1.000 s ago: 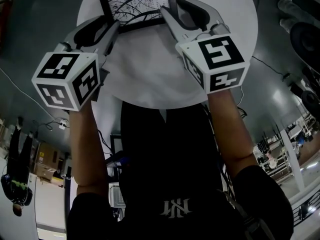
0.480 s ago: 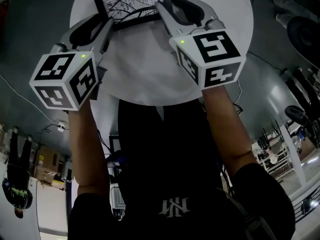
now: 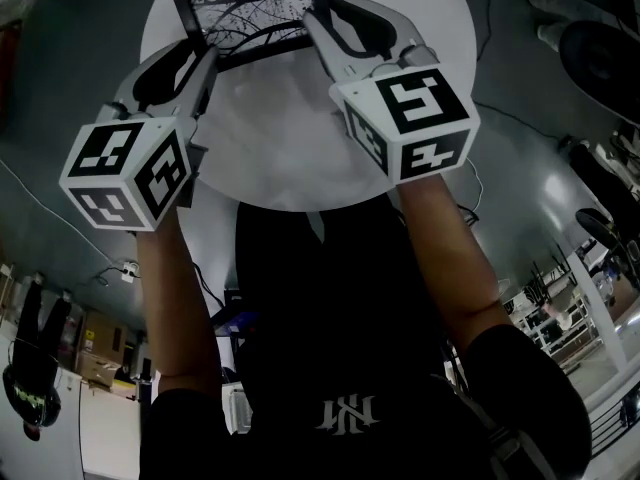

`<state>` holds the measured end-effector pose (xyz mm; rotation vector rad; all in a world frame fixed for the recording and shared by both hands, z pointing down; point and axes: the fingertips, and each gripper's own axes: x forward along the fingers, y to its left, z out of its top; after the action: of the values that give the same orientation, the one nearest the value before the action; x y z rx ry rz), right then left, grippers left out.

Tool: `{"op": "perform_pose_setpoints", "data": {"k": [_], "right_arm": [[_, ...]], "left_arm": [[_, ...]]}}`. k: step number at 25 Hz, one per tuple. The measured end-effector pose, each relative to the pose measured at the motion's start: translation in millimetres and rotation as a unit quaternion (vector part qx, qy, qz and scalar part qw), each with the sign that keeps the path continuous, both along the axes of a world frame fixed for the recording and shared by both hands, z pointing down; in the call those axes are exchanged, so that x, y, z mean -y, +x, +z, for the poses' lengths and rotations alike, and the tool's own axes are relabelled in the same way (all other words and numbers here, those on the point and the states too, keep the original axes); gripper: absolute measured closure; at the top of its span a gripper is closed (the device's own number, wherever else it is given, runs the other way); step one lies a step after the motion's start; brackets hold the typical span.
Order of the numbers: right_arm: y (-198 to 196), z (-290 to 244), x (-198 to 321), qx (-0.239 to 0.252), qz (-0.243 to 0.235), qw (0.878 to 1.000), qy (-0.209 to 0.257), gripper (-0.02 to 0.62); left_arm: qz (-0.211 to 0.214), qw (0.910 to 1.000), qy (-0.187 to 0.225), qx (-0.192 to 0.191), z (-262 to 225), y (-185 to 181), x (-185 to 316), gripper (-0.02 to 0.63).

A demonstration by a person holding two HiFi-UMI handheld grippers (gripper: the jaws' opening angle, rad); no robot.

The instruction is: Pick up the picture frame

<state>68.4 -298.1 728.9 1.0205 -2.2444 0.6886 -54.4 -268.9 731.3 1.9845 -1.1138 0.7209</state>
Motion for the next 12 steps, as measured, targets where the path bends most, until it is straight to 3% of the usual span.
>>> {"op": "perform_pose_setpoints", "data": {"k": [5, 12], "right_arm": [[2.1, -30.2, -3.4, 0.012, 0.006, 1.0, 0.024, 0.497], [15.4, -120.1, -4.9, 0.031, 0.011, 0.997, 0.067, 0.494]], "left_arm": [[-0.006, 0.9996, 0.029, 0.0, -30.4, 0.9, -0.8, 0.488], [-0.014, 0.9962, 0.085, 0.007, -124.5, 12.0, 8.3, 0.486]]}}
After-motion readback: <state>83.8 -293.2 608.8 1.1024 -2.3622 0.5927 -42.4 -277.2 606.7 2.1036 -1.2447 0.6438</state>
